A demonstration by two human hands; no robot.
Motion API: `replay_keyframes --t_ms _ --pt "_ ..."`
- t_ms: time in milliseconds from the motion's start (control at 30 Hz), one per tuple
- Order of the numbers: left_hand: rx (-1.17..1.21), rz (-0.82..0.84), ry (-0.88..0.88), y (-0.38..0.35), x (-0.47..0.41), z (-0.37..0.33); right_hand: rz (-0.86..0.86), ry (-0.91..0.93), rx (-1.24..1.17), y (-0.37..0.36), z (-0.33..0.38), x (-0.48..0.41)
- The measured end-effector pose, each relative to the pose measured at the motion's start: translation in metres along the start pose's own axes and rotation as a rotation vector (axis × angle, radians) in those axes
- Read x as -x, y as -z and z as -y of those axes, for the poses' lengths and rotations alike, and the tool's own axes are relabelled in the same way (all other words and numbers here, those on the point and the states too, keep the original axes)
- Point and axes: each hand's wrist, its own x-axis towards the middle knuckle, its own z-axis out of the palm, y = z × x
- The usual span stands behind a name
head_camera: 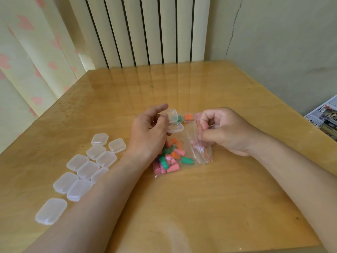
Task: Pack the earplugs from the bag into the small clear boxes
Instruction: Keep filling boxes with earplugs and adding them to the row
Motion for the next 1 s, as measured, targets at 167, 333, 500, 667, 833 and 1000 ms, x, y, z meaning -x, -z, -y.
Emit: replay_keyframes --t_ms 167,333,500,667,833,1000 --pt "0.006 0.000 0.030 0.001 0.000 -0.001 -0.065 0.037 -0.015 0.004 -0.004 -0.002" --pt "0.018 0.000 0.039 0.001 0.001 -0.002 -0.058 0.031 0.099 -0.002 -0.014 -0.004" --pt "0.019 0.008 0.035 0.000 0.002 -0.003 0.049 -0.040 0.096 -0.005 -0.011 -0.002" --pt "0.043 0.011 0.025 -0.003 0.001 0.000 0.070 -0.047 0.187 -0.008 -0.010 -0.002" --pt "0.051 0.019 0.001 -0.005 0.001 0.001 0.075 0.045 0.330 -0.015 -0.016 -0.007" --pt "0.056 0.018 -0.019 -0.006 0.002 0.001 0.096 0.024 0.282 -0.018 -0.019 -0.007"
